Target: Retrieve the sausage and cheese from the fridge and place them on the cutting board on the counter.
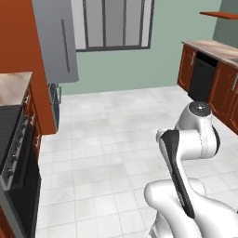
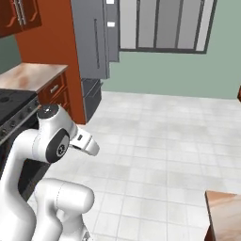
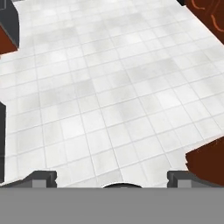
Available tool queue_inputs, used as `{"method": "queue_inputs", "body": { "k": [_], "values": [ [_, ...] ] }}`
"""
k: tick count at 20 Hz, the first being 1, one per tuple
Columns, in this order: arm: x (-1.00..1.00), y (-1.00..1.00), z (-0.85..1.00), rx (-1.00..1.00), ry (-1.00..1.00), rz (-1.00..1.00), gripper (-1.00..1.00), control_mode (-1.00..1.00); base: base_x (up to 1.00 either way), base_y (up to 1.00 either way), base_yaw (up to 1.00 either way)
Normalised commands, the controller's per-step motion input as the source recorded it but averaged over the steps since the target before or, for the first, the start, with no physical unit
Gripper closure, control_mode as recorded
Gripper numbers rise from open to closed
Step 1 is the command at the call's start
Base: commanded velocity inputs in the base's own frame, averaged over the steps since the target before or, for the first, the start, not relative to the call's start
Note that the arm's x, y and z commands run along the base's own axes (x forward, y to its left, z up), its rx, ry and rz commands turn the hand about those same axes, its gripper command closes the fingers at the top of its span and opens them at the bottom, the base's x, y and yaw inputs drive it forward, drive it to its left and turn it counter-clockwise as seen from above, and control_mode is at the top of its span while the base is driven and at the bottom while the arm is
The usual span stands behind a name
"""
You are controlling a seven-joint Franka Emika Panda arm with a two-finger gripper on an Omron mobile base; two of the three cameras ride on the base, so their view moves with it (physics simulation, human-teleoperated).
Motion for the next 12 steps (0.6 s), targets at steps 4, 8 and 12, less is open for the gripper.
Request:
{"method": "queue_inputs", "body": {
  "k": [4,8,12],
  "values": [
    [0.0,0.0,0.0,0.0,0.0,0.0,-1.0,1.0,0.35,-0.47,-0.14],
    [0.0,0.0,0.0,0.0,0.0,0.0,-1.0,1.0,0.38,-0.49,-0.14],
    [0.0,0.0,0.0,0.0,0.0,0.0,-1.0,1.0,0.36,-0.46,-0.14]
  ]
}}
